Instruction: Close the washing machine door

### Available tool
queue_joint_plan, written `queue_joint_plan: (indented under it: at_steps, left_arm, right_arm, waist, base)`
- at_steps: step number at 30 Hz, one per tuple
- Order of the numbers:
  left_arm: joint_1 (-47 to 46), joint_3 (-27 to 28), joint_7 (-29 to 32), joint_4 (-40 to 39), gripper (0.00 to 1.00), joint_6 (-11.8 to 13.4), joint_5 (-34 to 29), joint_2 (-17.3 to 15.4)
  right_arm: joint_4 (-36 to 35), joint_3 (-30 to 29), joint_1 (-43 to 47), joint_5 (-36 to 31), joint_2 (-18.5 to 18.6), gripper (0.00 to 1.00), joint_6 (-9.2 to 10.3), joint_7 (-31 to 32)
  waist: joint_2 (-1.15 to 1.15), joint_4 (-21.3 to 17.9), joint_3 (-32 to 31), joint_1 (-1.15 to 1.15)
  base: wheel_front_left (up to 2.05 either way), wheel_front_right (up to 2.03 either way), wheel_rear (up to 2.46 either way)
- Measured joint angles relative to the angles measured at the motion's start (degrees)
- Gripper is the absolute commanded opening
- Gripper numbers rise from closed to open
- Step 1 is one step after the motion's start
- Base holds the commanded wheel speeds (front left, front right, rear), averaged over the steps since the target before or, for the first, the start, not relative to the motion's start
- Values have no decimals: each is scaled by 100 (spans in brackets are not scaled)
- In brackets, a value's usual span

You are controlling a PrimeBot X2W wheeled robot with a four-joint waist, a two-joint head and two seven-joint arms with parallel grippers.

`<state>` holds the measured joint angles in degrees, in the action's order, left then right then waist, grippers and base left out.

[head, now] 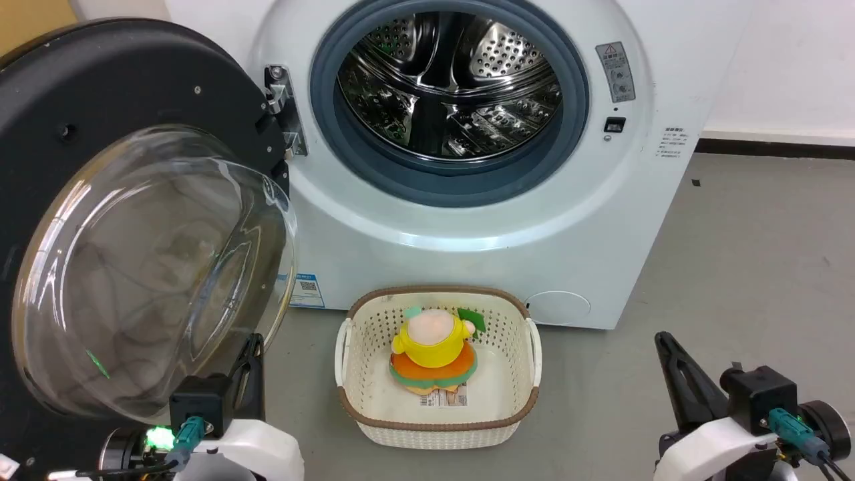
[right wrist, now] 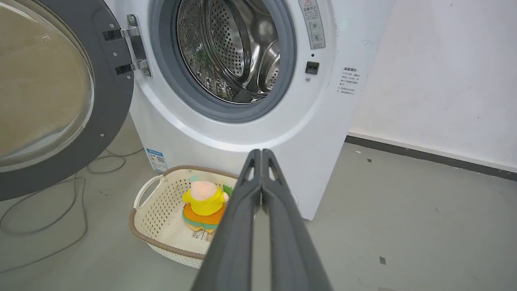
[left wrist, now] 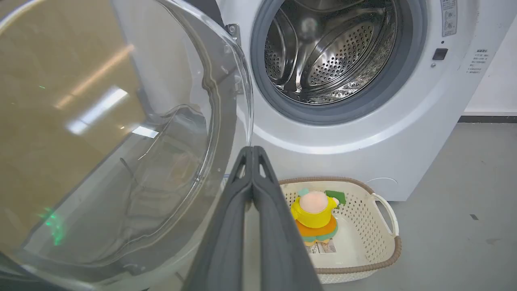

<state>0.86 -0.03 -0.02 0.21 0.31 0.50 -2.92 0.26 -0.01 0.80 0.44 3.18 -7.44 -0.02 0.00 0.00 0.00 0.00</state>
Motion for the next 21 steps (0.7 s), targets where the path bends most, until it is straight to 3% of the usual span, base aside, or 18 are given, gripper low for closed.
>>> queue_joint_plan:
  at_steps: [15, 16, 21]
  left_arm:
    - [0, 0, 0, 0, 0, 0, 0, 1]
    - [0, -1, 0, 0, 100, 0, -1, 1]
    - [3, -5, 0, 8, 100, 3, 11, 1]
  right_arm:
    - [0, -1, 0, 0, 0, 0, 0, 0]
    - [0, 0, 0, 0, 0, 100, 0, 0]
    - [7, -5, 3, 5, 1, 100, 0, -1]
  waist:
    - [0, 0, 0, 0]
    - [0, 0, 0, 0]
    - [0, 0, 0, 0]
  base:
    - [0, 0, 0]
    - [0, 0, 0]
    - [0, 0, 0]
